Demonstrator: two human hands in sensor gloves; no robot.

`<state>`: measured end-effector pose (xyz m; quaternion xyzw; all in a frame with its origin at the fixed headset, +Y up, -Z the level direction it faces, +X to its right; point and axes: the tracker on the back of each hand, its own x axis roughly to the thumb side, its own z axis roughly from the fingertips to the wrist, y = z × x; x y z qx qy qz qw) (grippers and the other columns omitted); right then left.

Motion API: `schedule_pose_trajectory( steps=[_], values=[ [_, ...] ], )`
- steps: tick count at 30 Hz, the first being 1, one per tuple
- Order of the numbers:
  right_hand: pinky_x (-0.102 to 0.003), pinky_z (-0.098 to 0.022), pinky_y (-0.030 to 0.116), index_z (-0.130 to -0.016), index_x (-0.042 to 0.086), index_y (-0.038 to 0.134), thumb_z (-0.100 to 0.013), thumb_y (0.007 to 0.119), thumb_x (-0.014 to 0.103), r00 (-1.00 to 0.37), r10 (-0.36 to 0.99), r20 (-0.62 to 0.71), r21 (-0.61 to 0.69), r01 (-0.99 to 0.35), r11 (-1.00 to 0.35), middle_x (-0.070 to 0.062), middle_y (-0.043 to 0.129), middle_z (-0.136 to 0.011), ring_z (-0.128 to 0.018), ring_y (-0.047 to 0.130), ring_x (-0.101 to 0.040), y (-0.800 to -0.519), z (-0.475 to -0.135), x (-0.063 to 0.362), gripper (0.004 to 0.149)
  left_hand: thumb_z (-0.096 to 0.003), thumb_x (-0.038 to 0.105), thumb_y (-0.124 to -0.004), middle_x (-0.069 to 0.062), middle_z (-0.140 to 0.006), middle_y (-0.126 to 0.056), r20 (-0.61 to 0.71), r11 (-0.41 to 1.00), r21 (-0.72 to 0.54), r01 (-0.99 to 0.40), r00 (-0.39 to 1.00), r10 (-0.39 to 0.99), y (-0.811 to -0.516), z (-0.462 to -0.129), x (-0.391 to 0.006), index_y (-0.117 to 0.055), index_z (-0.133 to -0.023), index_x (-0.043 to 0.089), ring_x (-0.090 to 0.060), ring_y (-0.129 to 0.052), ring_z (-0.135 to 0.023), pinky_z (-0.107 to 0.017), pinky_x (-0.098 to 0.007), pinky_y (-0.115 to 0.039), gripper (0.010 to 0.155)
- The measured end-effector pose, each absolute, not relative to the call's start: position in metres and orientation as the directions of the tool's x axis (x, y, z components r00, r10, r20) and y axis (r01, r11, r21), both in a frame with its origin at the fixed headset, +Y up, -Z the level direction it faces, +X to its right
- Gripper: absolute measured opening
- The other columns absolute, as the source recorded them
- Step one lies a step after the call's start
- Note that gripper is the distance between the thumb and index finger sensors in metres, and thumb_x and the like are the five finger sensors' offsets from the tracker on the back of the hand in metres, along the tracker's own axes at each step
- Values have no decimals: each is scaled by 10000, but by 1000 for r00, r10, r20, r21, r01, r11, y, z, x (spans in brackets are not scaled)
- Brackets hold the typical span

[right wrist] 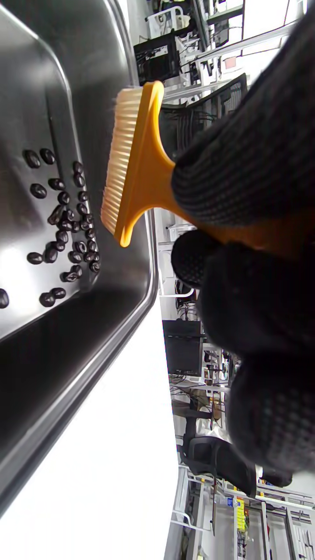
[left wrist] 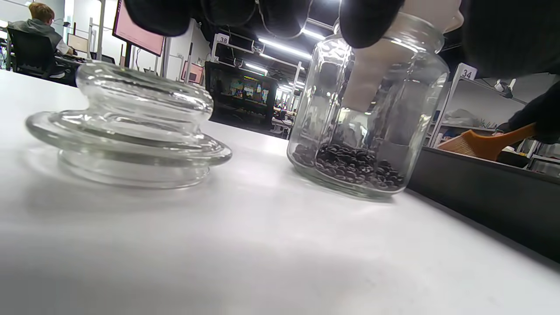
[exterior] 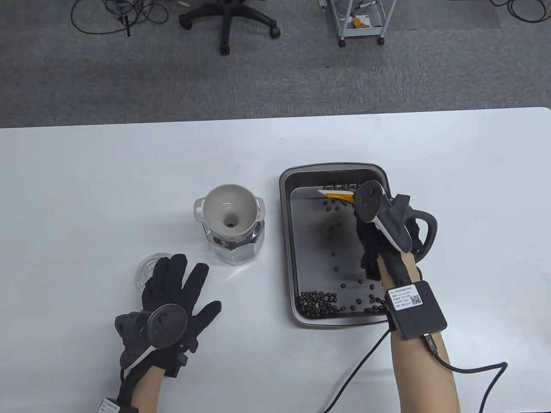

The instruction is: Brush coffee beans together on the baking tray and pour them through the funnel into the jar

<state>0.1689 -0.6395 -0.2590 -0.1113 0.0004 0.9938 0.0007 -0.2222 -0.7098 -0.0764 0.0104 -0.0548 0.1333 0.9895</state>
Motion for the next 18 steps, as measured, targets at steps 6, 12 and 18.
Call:
schedule_pose_trajectory(
  steps=[6,12,18],
  values=[
    [-328,-312,893,-752,465,906,-386,931,459,-974,-78,-214,-17,83,-996,75,988,-794,-356,962,-60,-646,-277,157,367,-413,789,-763,-43,-1262,-374,118,964,16,-264,958,260,-708,-74,-221,-446,-1111,473,-419,-349,-1156,-796,-634,-493,829],
    [-328,-311,893,-744,463,913,-387,934,457,-970,-95,-226,12,95,-995,80,996,-783,-354,962,-60,-652,-295,153,359,-412,788,-764,-41,-1261,-376,99,964,0,-267,959,266,-712,-77,-224,-448,-1110,473,-419,-349,-1156,-797,-634,-492,828],
    [-315,-294,894,-736,467,921,-388,935,460,-964,-151,-221,37,146,-989,86,1004,-774,-337,959,-50,-658,-300,151,349,-412,787,-764,-41,-1262,-374,93,965,-4,-261,961,260,-712,-78,-225,-450,-1109,475,-417,-347,-1157,-798,-634,-491,826]
  ],
)
